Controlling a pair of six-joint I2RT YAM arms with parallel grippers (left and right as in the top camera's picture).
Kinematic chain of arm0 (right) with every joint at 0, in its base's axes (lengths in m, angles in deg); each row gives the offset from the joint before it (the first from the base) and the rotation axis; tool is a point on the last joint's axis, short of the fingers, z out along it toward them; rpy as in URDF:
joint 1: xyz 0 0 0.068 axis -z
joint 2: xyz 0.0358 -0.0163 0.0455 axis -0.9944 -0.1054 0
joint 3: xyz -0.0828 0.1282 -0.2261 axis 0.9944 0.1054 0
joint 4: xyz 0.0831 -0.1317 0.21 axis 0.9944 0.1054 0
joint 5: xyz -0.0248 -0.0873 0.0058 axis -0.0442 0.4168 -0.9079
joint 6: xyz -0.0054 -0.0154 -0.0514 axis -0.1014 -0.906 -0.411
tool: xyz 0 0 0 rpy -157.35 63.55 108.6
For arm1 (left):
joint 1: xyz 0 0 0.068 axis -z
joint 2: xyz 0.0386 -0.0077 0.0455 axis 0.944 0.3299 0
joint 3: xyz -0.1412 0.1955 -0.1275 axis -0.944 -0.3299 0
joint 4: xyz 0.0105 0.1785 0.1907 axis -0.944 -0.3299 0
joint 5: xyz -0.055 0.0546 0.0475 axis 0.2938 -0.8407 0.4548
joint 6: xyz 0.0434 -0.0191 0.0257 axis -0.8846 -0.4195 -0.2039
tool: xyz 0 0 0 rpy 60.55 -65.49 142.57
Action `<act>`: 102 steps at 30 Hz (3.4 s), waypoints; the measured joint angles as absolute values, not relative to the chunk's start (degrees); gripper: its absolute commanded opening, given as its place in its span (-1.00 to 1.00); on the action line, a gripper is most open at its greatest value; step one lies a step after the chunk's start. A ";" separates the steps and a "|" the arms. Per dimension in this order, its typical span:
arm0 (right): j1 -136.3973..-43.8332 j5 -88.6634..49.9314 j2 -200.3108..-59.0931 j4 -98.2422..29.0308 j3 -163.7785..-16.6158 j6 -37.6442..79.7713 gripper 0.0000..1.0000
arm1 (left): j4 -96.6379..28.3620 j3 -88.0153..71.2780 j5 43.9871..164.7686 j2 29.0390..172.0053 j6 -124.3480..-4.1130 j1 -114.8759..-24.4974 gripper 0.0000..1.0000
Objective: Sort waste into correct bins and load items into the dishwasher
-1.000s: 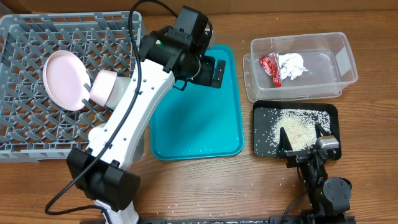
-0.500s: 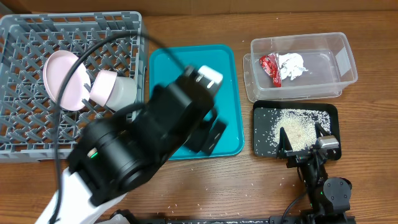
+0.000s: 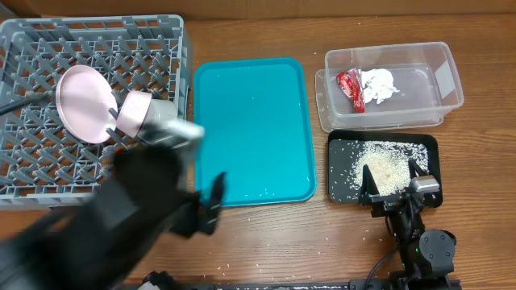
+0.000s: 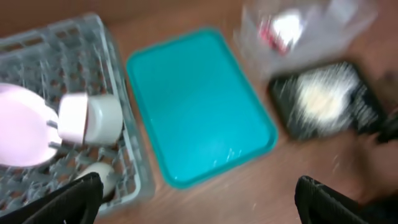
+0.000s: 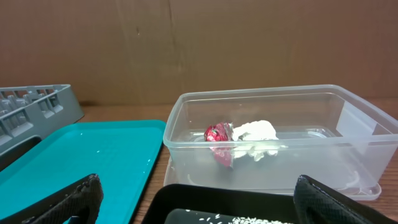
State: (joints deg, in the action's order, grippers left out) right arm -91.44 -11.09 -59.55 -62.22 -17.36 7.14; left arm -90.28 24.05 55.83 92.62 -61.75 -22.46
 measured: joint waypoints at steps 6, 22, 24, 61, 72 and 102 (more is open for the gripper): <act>-91.44 -11.09 -59.57 -62.18 -17.36 7.16 1.00 | -77.99 18.17 52.75 80.40 -65.03 -24.56 1.00; -91.44 -11.09 -59.55 -62.27 -17.36 7.14 1.00 | -32.09 -38.88 79.09 56.32 -82.58 -59.32 1.00; -91.44 -11.09 -59.55 -62.22 -17.36 7.14 1.00 | -27.96 -45.13 81.21 51.88 -82.75 -61.94 1.00; -91.44 -11.09 -59.57 -62.24 -17.36 7.16 1.00 | -3.44 -87.73 84.95 29.83 -82.67 -66.40 1.00; -91.44 -11.09 -59.55 -62.22 -17.36 7.12 1.00 | -3.44 -87.73 84.95 29.83 -82.67 -66.40 0.99; -91.44 -11.09 -59.55 -62.24 -17.36 7.14 1.00 | -3.44 -87.73 84.97 29.83 -82.67 -66.40 0.99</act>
